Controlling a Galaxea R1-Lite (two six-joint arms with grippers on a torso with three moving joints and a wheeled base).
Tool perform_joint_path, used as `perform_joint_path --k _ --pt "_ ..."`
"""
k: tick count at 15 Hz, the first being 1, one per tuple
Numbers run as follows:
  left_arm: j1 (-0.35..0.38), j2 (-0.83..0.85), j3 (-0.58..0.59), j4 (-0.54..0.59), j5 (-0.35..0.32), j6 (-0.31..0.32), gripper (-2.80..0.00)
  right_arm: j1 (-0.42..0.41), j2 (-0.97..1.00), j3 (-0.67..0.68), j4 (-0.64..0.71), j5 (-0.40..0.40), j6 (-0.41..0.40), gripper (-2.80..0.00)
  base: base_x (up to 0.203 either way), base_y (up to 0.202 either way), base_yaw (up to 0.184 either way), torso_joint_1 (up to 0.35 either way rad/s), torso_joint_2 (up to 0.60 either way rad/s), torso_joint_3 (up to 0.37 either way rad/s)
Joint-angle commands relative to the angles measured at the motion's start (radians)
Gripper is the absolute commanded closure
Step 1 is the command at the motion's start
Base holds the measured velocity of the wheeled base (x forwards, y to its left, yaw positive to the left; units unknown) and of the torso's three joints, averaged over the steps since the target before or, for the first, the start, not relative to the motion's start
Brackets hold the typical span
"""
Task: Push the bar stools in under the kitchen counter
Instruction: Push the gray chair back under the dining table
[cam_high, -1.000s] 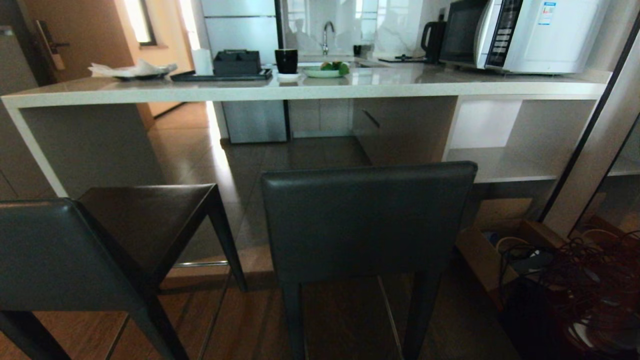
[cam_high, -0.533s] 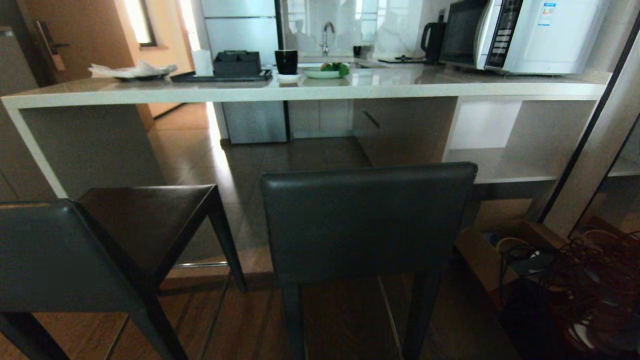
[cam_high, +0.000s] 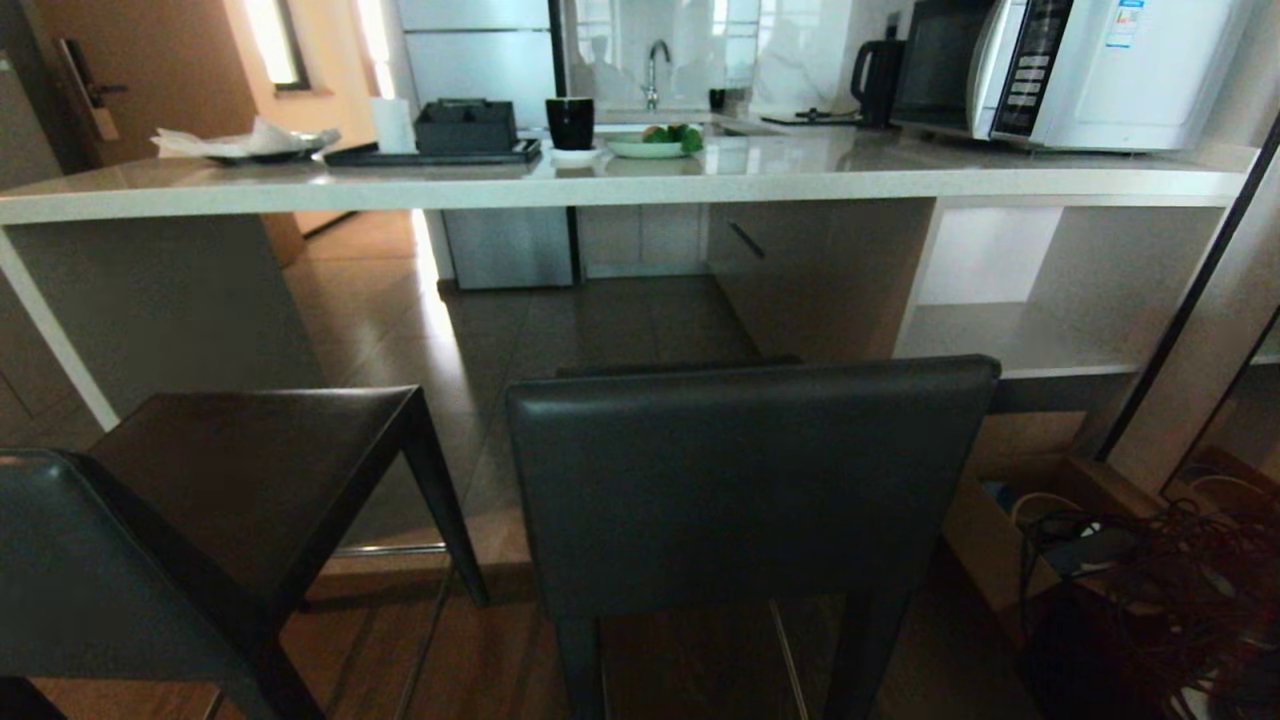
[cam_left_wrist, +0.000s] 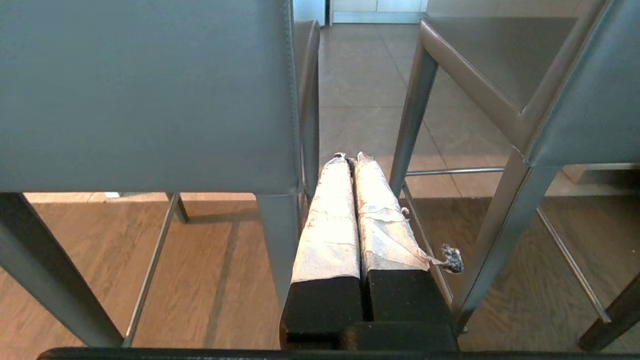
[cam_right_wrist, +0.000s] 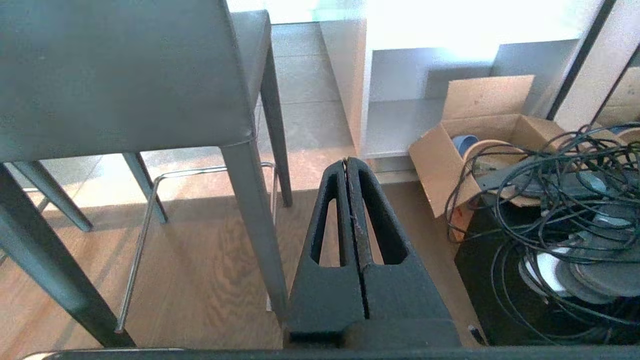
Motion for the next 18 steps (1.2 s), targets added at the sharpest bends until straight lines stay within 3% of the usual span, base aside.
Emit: perform_joint_path --k 1,11,12,13,18 --pt "0.0 0.001 0.002 -0.001 0.001 0.0 0.0 0.0 0.001 0.002 0.0 0.0 0.0 0.0 0.0 0.0 0.0 0.0 0.0 0.0" --pt "0.0 0.001 0.002 -0.001 -0.001 0.0 0.0 0.0 0.001 0.002 0.0 0.0 0.0 0.0 0.0 0.0 0.0 0.0 0.0 0.0" --pt "0.0 0.001 0.002 -0.001 -0.001 0.002 -2.08 0.0 0.001 0.002 0.0 0.0 0.0 -2.8 0.0 0.0 0.0 0.0 0.0 0.0" --pt "0.0 0.001 0.002 -0.002 -0.002 0.005 -2.8 0.0 0.001 0.002 0.0 0.0 0.0 -2.8 0.0 0.0 0.0 0.0 0.0 0.0" --pt "0.0 0.001 0.002 -0.001 0.001 0.0 -2.8 0.0 0.001 0.002 0.0 -0.001 0.001 -2.8 0.0 0.0 0.0 0.0 0.0 0.0"
